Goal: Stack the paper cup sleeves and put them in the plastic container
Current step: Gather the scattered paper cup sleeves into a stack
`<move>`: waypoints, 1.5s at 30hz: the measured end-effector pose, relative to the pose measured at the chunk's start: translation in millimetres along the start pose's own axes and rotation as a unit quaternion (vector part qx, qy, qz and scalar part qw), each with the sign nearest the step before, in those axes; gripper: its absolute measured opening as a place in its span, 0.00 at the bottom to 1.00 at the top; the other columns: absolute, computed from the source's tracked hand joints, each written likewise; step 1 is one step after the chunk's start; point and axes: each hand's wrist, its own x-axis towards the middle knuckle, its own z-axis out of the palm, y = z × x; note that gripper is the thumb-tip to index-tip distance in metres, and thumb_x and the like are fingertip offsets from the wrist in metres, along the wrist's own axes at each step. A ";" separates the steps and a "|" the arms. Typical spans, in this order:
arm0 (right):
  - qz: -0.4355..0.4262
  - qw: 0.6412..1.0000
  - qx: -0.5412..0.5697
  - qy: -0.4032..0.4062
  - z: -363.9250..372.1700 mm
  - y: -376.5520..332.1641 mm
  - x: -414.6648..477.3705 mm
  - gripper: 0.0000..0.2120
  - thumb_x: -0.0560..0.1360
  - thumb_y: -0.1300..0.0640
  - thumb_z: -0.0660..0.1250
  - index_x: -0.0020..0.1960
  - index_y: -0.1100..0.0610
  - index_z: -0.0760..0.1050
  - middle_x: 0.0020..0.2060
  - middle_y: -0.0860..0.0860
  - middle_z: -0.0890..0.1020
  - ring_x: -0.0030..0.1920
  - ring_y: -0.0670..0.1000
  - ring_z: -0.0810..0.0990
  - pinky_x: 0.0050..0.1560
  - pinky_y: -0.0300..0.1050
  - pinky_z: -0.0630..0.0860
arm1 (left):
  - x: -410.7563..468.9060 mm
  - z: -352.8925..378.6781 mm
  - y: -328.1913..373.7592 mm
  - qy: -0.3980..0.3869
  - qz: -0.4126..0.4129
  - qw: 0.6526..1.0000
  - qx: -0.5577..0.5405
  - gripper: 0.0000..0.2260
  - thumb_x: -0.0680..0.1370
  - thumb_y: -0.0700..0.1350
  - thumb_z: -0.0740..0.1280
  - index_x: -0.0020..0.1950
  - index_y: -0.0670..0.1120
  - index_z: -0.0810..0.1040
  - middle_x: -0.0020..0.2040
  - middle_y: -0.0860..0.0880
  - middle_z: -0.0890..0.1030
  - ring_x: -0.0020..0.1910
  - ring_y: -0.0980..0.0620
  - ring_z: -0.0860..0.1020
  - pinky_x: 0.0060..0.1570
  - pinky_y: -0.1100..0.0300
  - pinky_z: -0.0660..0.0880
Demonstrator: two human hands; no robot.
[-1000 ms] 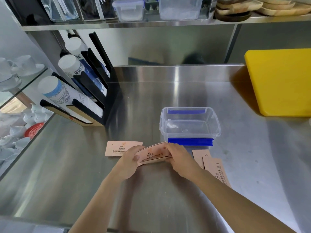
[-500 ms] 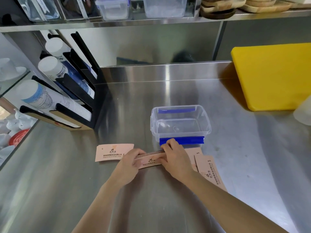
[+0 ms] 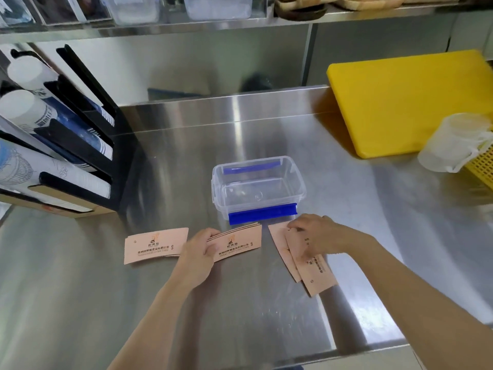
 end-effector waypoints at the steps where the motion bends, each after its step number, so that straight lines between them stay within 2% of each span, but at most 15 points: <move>1: 0.000 0.999 -0.034 0.001 4.6 2.5 0.5 0.36 0.64 0.50 0.73 0.69 0.49 0.63 0.65 0.47 0.71 0.64 0.52 0.69 0.63 0.46 0.62 | 0.4 1.0 1.5 -0.002 -0.001 1.000 0.002 0.12 0.77 0.37 0.58 0.57 0.46 0.75 0.51 0.49 0.78 0.50 0.50 0.73 0.48 0.61 0.65; 7: 0.030 0.997 -0.055 0.036 15.6 0.3 -3.4 0.39 0.63 0.48 0.75 0.69 0.49 0.61 0.59 0.51 0.72 0.62 0.52 0.66 0.61 0.47 0.59 | 2.5 2.3 0.2 -0.008 -0.003 1.000 0.003 0.11 0.77 0.38 0.60 0.57 0.47 0.75 0.53 0.47 0.80 0.53 0.47 0.75 0.52 0.58 0.68; 10: 0.016 0.998 -0.024 0.061 11.3 -4.4 -6.9 0.27 0.65 0.50 0.74 0.61 0.53 0.72 0.53 0.50 0.75 0.58 0.52 0.67 0.56 0.44 0.60 | 1.8 1.1 0.3 -0.003 -0.007 1.000 -0.011 0.10 0.77 0.38 0.61 0.55 0.47 0.76 0.51 0.48 0.80 0.52 0.47 0.76 0.50 0.58 0.69; 14: 0.000 0.981 0.188 0.051 -5.1 -12.2 -15.7 0.06 0.67 0.56 0.74 0.42 0.54 0.78 0.39 0.49 0.81 0.42 0.48 0.81 0.46 0.45 0.77 | 0.4 -0.9 0.7 0.000 -0.012 0.999 -0.034 0.10 0.76 0.38 0.61 0.55 0.47 0.77 0.50 0.48 0.80 0.50 0.48 0.76 0.50 0.58 0.68; 18: -0.022 0.944 0.310 0.106 -14.7 -26.8 -16.0 0.06 0.68 0.61 0.74 0.38 0.59 0.76 0.34 0.50 0.83 0.31 0.43 0.81 0.33 0.35 0.75 | -0.6 -2.4 0.3 0.000 -0.013 0.999 -0.048 0.10 0.77 0.38 0.61 0.55 0.47 0.76 0.50 0.48 0.80 0.50 0.48 0.75 0.50 0.58 0.69; 22: -0.007 0.947 0.294 0.127 3.7 -36.5 -3.0 0.11 0.69 0.61 0.72 0.35 0.60 0.70 0.38 0.56 0.79 0.39 0.58 0.83 0.42 0.51 0.80 | -2.7 -2.8 -0.4 -0.006 -0.001 0.999 -0.052 0.11 0.78 0.37 0.59 0.57 0.45 0.75 0.50 0.49 0.79 0.51 0.49 0.75 0.49 0.61 0.67; 24: 0.013 0.958 0.248 0.140 20.0 -42.2 6.1 0.16 0.71 0.56 0.70 0.33 0.56 0.64 0.38 0.56 0.76 0.37 0.56 0.80 0.38 0.49 0.77 | -4.3 -2.4 -0.8 -0.002 0.000 0.998 -0.060 0.12 0.78 0.37 0.57 0.57 0.46 0.75 0.52 0.49 0.79 0.52 0.50 0.75 0.50 0.61 0.67; 26: 0.027 0.974 0.151 0.165 33.1 -49.3 12.8 0.12 0.73 0.51 0.67 0.38 0.57 0.69 0.42 0.54 0.78 0.39 0.53 0.76 0.38 0.44 0.74 | -6.3 -2.9 -1.3 0.000 -0.002 0.996 -0.093 0.11 0.79 0.38 0.56 0.55 0.49 0.75 0.52 0.49 0.79 0.53 0.51 0.75 0.48 0.68 0.69; 28: 0.031 0.982 0.088 0.163 39.3 -55.9 15.6 0.13 0.74 0.47 0.64 0.47 0.58 0.73 0.48 0.54 0.81 0.46 0.54 0.79 0.47 0.49 0.78 | -9.5 -4.0 0.0 -0.013 -0.005 0.991 -0.130 0.09 0.79 0.40 0.58 0.51 0.52 0.74 0.50 0.50 0.79 0.50 0.54 0.75 0.44 0.74 0.70; 31: 0.016 0.989 0.062 0.133 41.7 -65.4 16.6 0.14 0.75 0.45 0.62 0.48 0.57 0.71 0.51 0.55 0.81 0.50 0.55 0.79 0.50 0.49 0.77 | -10.4 -2.9 -0.6 -0.036 -0.010 0.995 -0.089 0.07 0.74 0.44 0.66 0.50 0.54 0.74 0.48 0.52 0.80 0.48 0.53 0.77 0.46 0.64 0.71; 34: 0.025 0.986 0.075 0.148 43.7 -71.5 19.0 0.15 0.75 0.44 0.63 0.50 0.56 0.67 0.52 0.56 0.80 0.49 0.55 0.80 0.49 0.49 0.78 | -10.3 0.6 -2.6 -0.026 -0.013 0.996 -0.080 0.10 0.73 0.40 0.66 0.48 0.55 0.74 0.47 0.51 0.80 0.48 0.51 0.77 0.49 0.60 0.71; 36: 0.040 0.979 0.094 0.176 46.3 -69.9 20.1 0.21 0.73 0.44 0.65 0.58 0.55 0.65 0.54 0.55 0.79 0.50 0.56 0.80 0.50 0.52 0.79 | -11.1 1.2 -3.0 -0.025 -0.015 0.996 -0.086 0.11 0.74 0.39 0.65 0.48 0.55 0.73 0.47 0.52 0.79 0.48 0.51 0.77 0.49 0.60 0.70; 38: 0.016 0.976 0.092 0.195 47.6 -63.0 19.7 0.27 0.72 0.47 0.67 0.67 0.53 0.62 0.59 0.53 0.76 0.55 0.56 0.78 0.53 0.52 0.78 | -12.0 0.8 -3.0 -0.030 -0.012 0.996 -0.080 0.11 0.74 0.38 0.64 0.49 0.54 0.73 0.46 0.54 0.78 0.48 0.53 0.76 0.48 0.61 0.69; 41: -0.070 0.975 0.050 0.206 42.5 -45.8 20.4 0.26 0.70 0.55 0.69 0.67 0.52 0.67 0.62 0.50 0.74 0.62 0.54 0.73 0.61 0.48 0.69 | -13.3 -0.7 -4.3 -0.042 -0.005 0.997 -0.069 0.15 0.75 0.33 0.60 0.51 0.53 0.72 0.51 0.51 0.77 0.52 0.52 0.74 0.53 0.61 0.68; 45: -0.111 0.991 -0.048 0.057 17.7 -21.0 16.6 0.27 0.70 0.69 0.58 0.65 0.49 0.69 0.64 0.47 0.73 0.66 0.51 0.68 0.57 0.44 0.61 | -12.2 -2.4 -8.5 -0.045 -0.008 0.997 -0.061 0.18 0.74 0.31 0.57 0.54 0.53 0.72 0.56 0.48 0.77 0.56 0.50 0.74 0.57 0.61 0.68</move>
